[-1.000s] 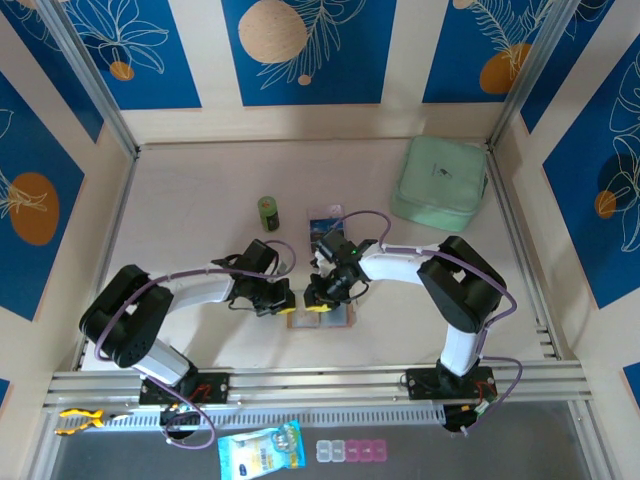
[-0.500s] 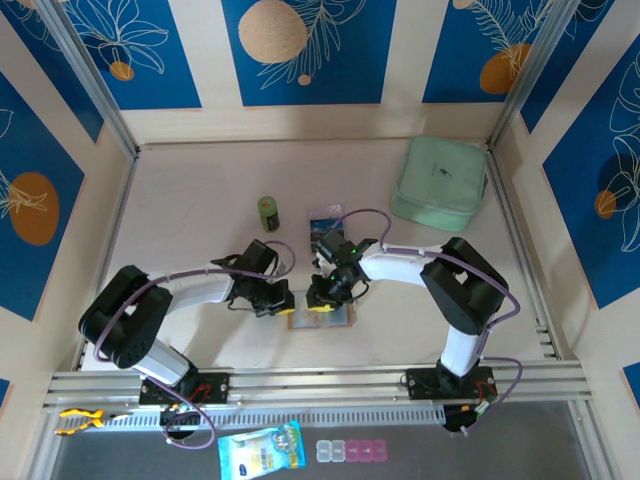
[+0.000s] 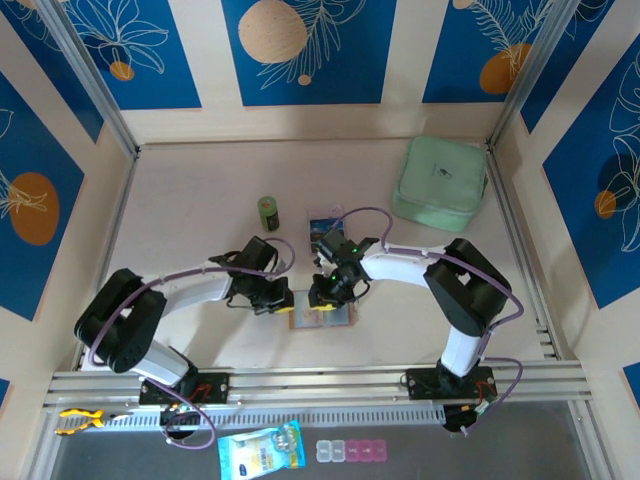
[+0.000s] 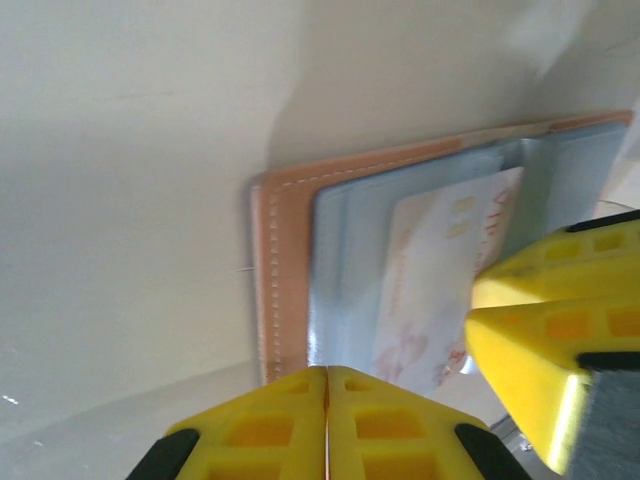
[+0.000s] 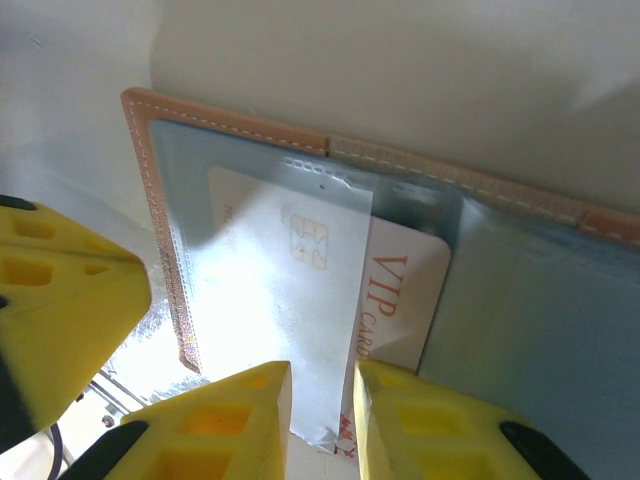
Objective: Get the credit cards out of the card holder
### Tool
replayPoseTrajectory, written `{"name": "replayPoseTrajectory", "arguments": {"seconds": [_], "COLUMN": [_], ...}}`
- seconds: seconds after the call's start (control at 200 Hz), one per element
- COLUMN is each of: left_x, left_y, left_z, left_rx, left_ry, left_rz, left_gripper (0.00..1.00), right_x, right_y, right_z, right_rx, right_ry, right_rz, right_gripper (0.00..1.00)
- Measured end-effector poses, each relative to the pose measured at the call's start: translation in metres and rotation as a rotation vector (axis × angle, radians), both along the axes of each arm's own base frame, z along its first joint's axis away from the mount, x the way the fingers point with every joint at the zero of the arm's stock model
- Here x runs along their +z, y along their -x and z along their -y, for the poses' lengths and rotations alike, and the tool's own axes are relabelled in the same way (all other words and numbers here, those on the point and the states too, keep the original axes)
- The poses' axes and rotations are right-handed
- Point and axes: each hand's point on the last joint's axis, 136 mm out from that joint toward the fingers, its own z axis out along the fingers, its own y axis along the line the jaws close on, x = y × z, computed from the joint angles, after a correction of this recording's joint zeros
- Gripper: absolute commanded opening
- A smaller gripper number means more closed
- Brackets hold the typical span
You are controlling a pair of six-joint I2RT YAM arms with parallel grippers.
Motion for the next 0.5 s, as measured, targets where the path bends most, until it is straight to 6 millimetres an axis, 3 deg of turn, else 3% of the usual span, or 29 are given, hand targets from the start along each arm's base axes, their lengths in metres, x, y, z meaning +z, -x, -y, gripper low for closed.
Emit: {"name": "replayPoseTrajectory", "arguments": {"seconds": [0.235, 0.5], "left_x": [0.011, 0.0], "left_y": [0.001, 0.004], "left_z": [0.013, 0.019], "left_rx": [-0.03, -0.038], "left_ry": [0.022, 0.02], "left_rz": [0.024, -0.005], "left_gripper": [0.08, 0.07], "right_x": [0.011, 0.02], "right_y": [-0.002, -0.006], "right_z": [-0.001, 0.0], "right_rx": [-0.003, -0.016], "right_ry": [-0.022, -0.039], "right_rz": [0.026, 0.045], "right_gripper": [0.25, 0.25]}}
